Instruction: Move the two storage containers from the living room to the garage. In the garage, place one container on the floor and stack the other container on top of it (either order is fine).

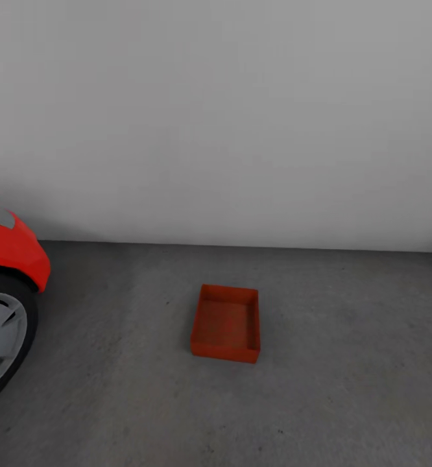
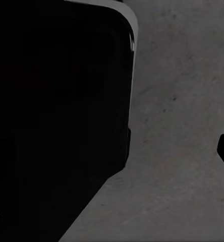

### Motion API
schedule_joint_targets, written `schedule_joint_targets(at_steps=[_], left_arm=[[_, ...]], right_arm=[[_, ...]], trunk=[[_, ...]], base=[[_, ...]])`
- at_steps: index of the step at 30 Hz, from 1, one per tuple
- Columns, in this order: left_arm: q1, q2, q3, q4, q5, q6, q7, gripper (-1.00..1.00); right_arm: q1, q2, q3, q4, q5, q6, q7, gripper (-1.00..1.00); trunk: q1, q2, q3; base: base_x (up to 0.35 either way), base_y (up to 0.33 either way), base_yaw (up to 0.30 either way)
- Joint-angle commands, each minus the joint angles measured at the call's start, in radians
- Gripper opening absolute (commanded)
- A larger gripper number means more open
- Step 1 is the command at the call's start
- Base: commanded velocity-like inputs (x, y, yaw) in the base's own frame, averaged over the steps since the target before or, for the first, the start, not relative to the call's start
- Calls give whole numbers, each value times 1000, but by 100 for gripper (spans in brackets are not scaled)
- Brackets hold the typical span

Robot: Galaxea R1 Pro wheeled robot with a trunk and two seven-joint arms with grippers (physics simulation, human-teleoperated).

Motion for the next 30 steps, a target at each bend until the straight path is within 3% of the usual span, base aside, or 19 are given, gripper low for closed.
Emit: schedule_joint_targets(at_steps=[1,30], left_arm=[[0,0,4,0,1,-4,0,100],[0,-1,3,0,2,-4,0,100]], right_arm=[[-1,1,9,3,-8,-6,-1,100],[22,7,7,3,-16,-26,2,100]], trunk=[[0,-1,1],[0,-1,48]], base=[[0,0,0],[0,0,0]])
